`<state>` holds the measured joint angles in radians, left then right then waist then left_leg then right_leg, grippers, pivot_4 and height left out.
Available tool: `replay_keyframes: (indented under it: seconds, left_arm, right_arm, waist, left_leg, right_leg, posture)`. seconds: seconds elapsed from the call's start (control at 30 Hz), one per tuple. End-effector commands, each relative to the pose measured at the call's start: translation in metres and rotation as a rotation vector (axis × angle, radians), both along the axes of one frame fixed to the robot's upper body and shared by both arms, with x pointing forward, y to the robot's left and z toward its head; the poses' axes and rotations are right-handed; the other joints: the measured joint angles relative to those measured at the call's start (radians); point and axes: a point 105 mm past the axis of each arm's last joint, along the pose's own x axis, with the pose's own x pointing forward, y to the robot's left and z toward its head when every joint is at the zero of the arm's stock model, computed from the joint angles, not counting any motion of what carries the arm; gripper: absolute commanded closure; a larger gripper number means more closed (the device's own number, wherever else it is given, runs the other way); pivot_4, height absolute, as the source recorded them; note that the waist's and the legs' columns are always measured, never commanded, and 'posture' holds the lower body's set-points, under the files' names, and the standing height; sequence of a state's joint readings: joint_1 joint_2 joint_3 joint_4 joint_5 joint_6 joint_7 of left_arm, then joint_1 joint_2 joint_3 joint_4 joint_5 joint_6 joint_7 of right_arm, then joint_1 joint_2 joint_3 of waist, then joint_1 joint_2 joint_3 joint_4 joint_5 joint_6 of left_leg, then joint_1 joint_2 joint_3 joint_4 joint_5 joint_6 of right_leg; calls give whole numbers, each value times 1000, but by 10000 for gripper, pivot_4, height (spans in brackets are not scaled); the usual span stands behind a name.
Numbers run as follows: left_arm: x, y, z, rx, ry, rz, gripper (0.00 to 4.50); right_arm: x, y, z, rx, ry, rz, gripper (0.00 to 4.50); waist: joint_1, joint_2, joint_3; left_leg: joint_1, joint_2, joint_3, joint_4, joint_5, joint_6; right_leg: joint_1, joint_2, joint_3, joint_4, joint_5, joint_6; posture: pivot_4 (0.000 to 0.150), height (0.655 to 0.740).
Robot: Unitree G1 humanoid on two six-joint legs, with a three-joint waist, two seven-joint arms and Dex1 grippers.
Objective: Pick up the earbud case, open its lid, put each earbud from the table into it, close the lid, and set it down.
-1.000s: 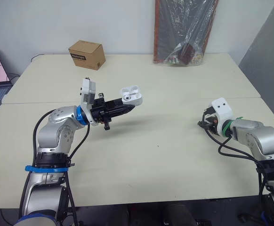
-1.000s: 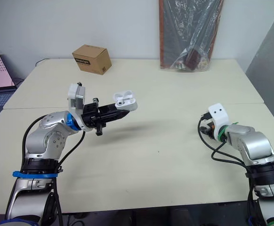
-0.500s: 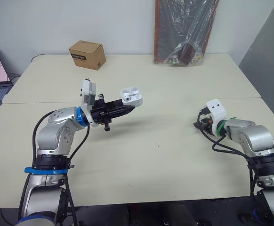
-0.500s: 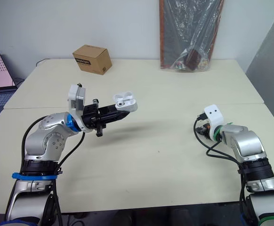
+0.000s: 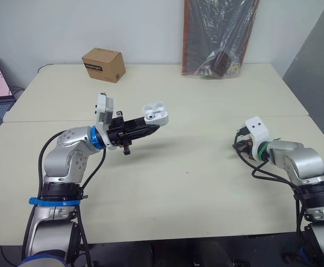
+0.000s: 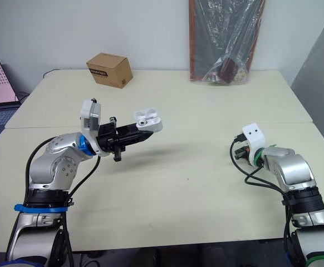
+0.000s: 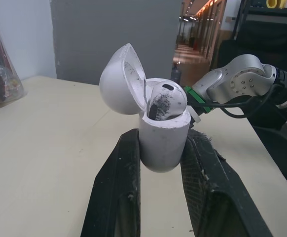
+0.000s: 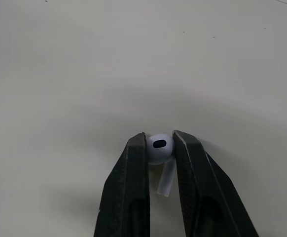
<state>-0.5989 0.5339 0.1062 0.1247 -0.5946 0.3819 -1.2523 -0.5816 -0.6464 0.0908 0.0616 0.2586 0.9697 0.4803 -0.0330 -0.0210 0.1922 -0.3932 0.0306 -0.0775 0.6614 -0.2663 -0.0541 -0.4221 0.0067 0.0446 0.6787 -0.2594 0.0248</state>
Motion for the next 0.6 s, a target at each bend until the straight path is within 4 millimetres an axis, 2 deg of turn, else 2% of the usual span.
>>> replay_keyframes:
  seconds: [0.03,0.17,0.3,0.4,0.6]
  left_arm:
    - [-2,2,13,-20,-57,1,37436]
    - [-1,1,13,-21,-58,1,37436]
    - [-2,0,12,-19,-58,-7,37436]
    - [-4,0,11,-6,-57,-23,37436]
    - [-5,-1,9,12,-54,-49,37436]
  right_arm:
    - [-1,-6,10,-13,-18,-1,41356]
    - [-11,11,19,-36,-26,147,41356]
    - [-37,45,22,-72,0,433,41356]
    - [-56,62,18,-118,38,612,41356]
    - [-77,74,8,-175,99,792,41356]
  waist:
    - [0,0,0]
    - [0,0,0]
    - [-1,0,0]
    - [-2,0,0]
    - [0,0,0]
  left_leg:
    - [0,0,0,0,0,0]
    - [0,0,0,0,0,0]
    - [0,0,0,0,0,0]
    - [1,0,0,0,0,0]
    - [0,0,0,1,0,0]
  right_leg:
    - [0,0,0,0,0,0]
    - [0,0,0,0,0,0]
    - [0,0,0,0,0,0]
    - [0,0,0,0,0,1]
    - [0,0,0,0,-2,4]
  posture:
    - [1500,7400]
    - [1500,7400]
    - [1500,7400]
    - [1500,7400]
    - [1500,7400]
